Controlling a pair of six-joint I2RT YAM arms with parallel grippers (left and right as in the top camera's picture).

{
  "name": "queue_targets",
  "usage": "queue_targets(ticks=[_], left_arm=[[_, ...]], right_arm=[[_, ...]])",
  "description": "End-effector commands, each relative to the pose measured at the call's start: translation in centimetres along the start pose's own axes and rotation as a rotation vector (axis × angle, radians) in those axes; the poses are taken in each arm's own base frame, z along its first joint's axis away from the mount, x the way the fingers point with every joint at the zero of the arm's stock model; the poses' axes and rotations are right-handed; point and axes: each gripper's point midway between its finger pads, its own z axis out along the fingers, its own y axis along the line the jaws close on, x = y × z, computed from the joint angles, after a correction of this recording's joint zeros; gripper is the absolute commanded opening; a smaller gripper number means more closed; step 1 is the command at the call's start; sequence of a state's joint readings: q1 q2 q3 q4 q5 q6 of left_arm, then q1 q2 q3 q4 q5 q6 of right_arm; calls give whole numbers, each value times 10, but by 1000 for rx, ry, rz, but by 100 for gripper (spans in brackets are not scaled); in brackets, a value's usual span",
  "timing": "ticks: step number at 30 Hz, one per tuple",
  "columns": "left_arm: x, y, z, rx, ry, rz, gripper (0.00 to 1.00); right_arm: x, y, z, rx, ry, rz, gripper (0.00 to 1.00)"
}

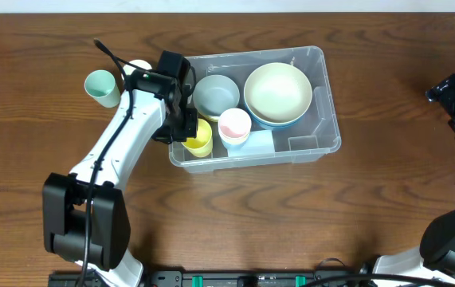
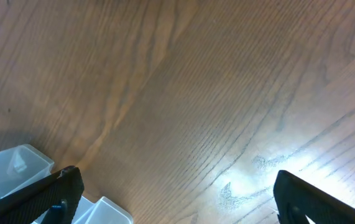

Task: Pack container
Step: 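Lower the yellow cup into the container's left front and release, then move the left gripper to the green cup and position around it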

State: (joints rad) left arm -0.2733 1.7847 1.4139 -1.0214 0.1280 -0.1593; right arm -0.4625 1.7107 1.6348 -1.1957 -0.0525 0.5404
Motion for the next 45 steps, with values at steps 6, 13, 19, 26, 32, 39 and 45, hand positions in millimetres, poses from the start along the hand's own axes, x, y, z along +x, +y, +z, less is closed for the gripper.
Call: queue_targets(ticks=[6,13,19,26,32,39,45], left_arm=[[5,5,15,-25,50,4,6],[5,5,19,-27,61,4,6],[5,5,19,-26,61,3,16],[5,5,19,-26,61,3,23],[-9,-1,1,-6,5,3,23],[-30,-11,-81,25,-150,42,26],[-39,-8,-164,8,-392,75,55]], right_arm=[[-2,-3,-3,1,-9,2,99],[-2,-3,-3,1,-9,2,99],[-2,-3,-3,1,-9,2,99],[-2,-3,-3,1,-9,2,99],[-2,-3,-3,1,-9,2,99],[-2,-3,-3,1,-9,2,99],[-2,-3,-3,1,-9,2,99]])
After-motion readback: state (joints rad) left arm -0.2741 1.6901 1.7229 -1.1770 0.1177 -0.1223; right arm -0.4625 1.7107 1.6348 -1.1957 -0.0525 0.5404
